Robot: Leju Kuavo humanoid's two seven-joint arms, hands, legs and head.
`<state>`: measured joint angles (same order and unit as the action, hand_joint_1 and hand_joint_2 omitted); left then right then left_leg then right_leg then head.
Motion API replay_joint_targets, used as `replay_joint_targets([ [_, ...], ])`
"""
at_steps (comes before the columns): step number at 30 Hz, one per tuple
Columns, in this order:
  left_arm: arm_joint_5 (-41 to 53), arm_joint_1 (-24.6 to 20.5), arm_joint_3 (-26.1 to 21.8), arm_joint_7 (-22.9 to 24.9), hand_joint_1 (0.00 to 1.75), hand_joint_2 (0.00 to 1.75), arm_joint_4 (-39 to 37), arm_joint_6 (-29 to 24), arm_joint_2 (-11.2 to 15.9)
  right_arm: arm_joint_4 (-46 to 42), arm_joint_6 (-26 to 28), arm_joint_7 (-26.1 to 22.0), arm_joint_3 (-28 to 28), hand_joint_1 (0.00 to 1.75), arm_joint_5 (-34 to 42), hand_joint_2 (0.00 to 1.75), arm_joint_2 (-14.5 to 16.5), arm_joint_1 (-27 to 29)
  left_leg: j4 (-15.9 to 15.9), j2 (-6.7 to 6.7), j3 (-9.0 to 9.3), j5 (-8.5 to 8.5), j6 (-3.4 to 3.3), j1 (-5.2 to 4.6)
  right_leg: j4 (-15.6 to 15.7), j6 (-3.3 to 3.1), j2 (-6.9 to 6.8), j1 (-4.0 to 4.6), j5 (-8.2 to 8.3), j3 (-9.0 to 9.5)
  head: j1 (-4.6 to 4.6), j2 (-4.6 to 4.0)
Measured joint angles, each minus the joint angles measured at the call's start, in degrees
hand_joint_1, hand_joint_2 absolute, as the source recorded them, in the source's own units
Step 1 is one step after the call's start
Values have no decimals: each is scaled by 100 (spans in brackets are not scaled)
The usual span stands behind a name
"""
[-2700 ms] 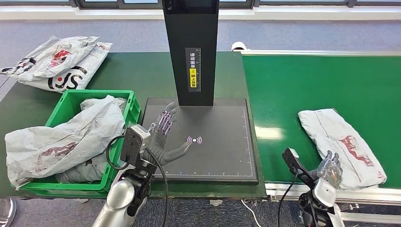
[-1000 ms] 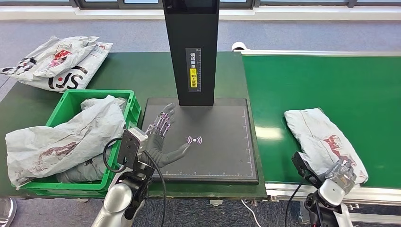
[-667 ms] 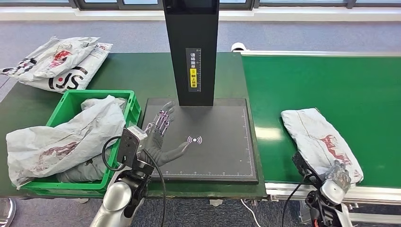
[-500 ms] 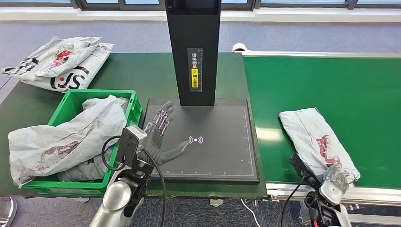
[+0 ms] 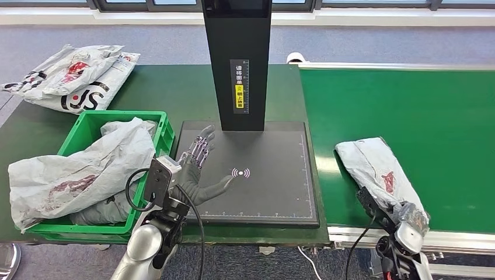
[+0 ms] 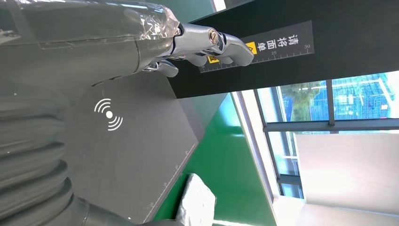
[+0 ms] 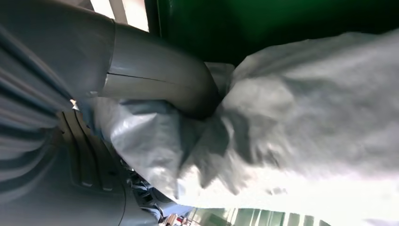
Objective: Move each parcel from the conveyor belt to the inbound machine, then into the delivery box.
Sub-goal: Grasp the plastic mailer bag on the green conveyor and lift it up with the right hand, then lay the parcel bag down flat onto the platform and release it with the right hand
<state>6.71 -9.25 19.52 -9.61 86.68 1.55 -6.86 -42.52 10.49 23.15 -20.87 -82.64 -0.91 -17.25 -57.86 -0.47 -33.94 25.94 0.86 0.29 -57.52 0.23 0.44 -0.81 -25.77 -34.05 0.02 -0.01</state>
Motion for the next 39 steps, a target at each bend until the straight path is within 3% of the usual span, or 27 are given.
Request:
replay_joint_targets([
  [6, 65, 49, -15, -1, 0, 175, 56, -43, 1, -575, 342, -282, 46, 175, 198, 175, 115, 238, 0, -11, -9, -1, -1, -1, -1, 1, -12, -5, 0, -1, 0, -1],
  [10, 103, 145, -52, -10, 0, 175, 154, -118, 2, -1918, 1183, -858, 344, 175, 670, 175, 316, 605, 0, -13, -16, -1, -1, -3, -1, 1, -15, -7, 0, -11, 0, -1],
  [15, 101, 167, -55, -153, 0, 175, 158, -206, -5, -3798, 2305, -1804, 1110, 175, 1390, 175, 429, 835, 0, -11, -17, -1, 0, -2, -2, 0, -12, -3, 0, -17, 0, 1],
  [22, 85, 139, -55, -231, 0, 175, 123, -239, -11, -4425, 2597, -2110, 1514, 175, 1637, 175, 442, 868, 0, -11, -17, -1, 0, -1, -2, 0, -11, -3, -1, -18, 0, 0],
  [26, 62, 37, -55, -304, 0, 175, 23, -292, -11, -5240, 2877, -2551, 2285, 175, 1970, 175, 444, 903, -1, -9, -17, -2, -2, -2, -2, 1, -11, -7, 0, -15, 0, 0],
  [32, -33, -135, -55, -421, 0, 175, -63, -351, 3, -5370, 2367, -2806, 2941, 175, 2212, 175, 441, 777, -1, -9, -16, -4, 0, -2, -2, 1, -11, -5, 1, -15, 0, -1],
  [39, -185, -333, -129, -552, 0, 175, -190, -375, 103, -5159, 778, -2317, 3864, 175, 1955, 175, 307, 587, 0, -11, -17, -8, 5, 2, -3, 0, -11, 0, 1, -16, 0, 0],
])
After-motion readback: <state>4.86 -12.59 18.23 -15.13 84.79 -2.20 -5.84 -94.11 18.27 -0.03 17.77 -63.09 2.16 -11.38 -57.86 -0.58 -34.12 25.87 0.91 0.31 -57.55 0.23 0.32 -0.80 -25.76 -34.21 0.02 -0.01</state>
